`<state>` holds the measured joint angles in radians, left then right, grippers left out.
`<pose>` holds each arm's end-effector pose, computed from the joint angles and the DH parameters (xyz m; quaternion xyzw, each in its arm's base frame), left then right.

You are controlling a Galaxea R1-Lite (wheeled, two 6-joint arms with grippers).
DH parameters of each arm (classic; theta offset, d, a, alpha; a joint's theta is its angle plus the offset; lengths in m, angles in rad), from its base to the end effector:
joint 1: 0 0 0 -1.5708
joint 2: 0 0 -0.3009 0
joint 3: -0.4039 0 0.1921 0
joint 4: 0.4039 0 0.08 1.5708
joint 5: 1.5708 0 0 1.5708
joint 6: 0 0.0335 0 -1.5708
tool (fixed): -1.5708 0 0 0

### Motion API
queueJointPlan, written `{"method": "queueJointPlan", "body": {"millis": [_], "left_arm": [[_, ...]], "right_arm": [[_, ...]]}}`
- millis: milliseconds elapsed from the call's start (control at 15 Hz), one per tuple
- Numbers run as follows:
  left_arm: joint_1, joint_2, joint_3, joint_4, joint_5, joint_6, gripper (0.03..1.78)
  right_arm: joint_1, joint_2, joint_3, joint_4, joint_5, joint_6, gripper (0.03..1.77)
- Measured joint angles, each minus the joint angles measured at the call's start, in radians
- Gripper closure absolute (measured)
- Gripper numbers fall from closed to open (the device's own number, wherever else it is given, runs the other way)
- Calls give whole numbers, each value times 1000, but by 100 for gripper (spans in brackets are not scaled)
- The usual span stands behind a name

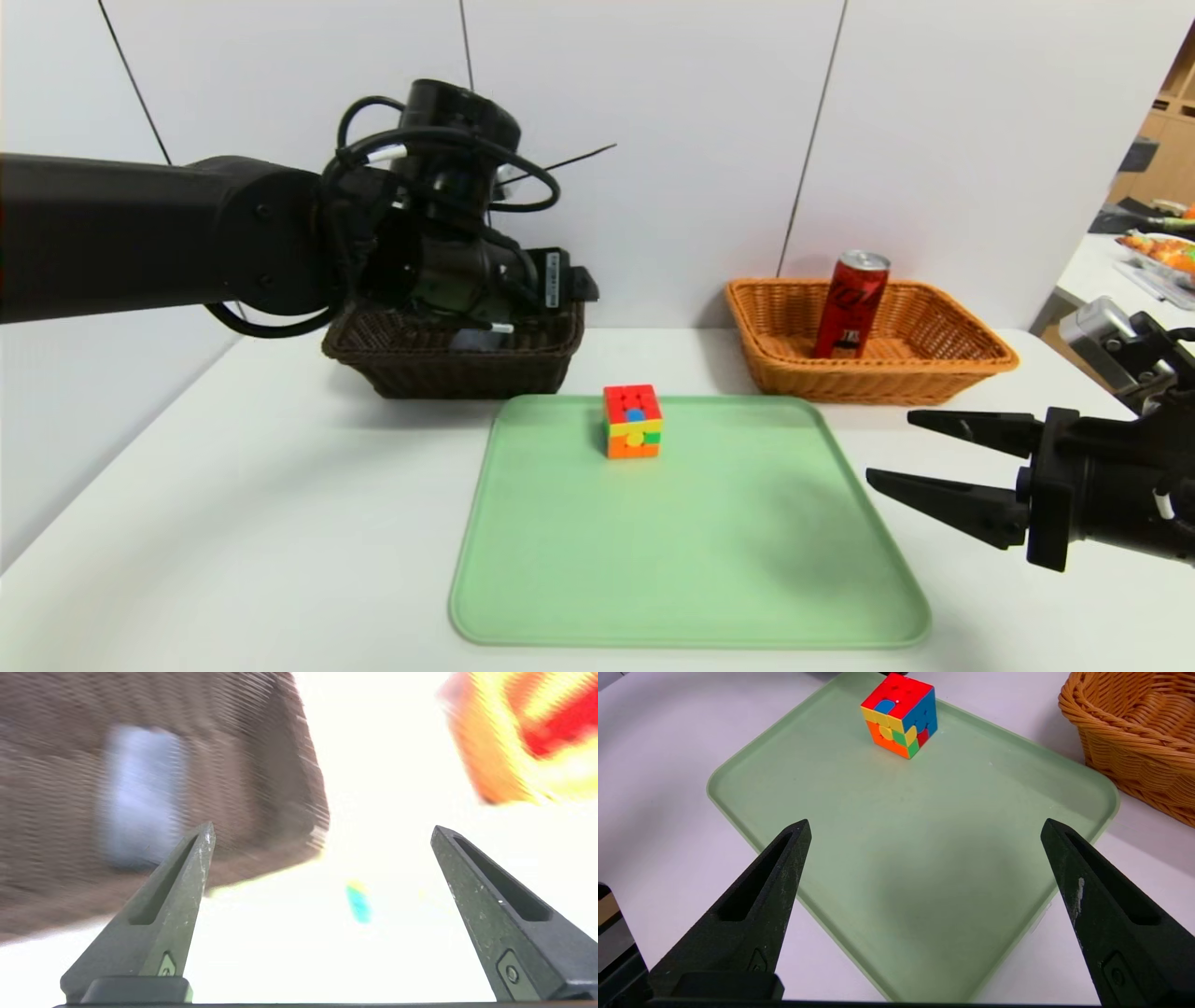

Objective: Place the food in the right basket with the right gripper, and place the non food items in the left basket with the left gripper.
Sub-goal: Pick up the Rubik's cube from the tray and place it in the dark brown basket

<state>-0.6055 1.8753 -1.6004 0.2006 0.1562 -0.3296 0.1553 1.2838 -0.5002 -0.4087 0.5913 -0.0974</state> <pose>0.3165 -0.2127 0.2600 -0.0691 0.2512 -0.1777 0.9490 0.1883 0.0484 0.1779 -0.0043 0.1643 0.3667 0.9157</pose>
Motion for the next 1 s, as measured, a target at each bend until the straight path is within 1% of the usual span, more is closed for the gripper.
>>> {"method": "queueJointPlan", "body": {"millis": [200, 267, 400, 533, 800, 1000], "left_arm": [[-92, 1, 22, 30, 36, -19, 15], [-120, 7, 23, 51, 57, -20, 14], [-169, 31, 8, 103, 119, -20, 14], [-193, 65, -30, 158, 159, -24, 14], [-216, 139, -157, 314, 169, -62, 12], [-223, 209, -319, 481, 170, -125, 12]], "right_arm": [[0, -5, 3, 0, 0, 0, 10], [0, -7, 3, 0, 0, 0, 10], [0, -10, 7, 0, 0, 1, 10], [0, -10, 11, 0, 0, 2, 10], [-7, -9, 16, 0, 1, 2, 10], [-17, -8, 21, 0, 1, 2, 10]]}}
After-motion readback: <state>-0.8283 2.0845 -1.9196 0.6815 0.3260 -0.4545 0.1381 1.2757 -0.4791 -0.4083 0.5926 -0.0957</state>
